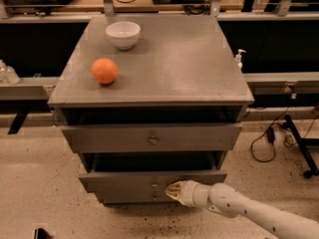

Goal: Close middle drawer

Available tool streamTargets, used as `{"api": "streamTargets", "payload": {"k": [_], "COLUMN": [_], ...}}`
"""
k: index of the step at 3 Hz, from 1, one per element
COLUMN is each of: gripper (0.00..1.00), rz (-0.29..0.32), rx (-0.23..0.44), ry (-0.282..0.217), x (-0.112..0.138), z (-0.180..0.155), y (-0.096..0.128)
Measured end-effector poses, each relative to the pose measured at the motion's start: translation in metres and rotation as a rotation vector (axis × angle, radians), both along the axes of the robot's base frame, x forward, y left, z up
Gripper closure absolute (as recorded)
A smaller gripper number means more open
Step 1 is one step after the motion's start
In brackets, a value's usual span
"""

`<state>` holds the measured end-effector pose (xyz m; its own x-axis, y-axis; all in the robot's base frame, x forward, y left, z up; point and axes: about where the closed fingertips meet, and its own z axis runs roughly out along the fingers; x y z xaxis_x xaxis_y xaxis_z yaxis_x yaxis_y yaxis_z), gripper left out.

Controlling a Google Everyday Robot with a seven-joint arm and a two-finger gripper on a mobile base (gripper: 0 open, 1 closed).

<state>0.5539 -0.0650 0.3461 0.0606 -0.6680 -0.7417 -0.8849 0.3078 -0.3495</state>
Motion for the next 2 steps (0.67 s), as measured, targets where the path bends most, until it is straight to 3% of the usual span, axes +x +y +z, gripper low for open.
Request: {"api": "streamTargets", "payload": {"k": [2], "gripper": [1.0], "rz": [0.0], "rx": [-0.01], "ry": [0.003], "x": [0.0089], "z": [-0.0056], "y": [0.0037]}}
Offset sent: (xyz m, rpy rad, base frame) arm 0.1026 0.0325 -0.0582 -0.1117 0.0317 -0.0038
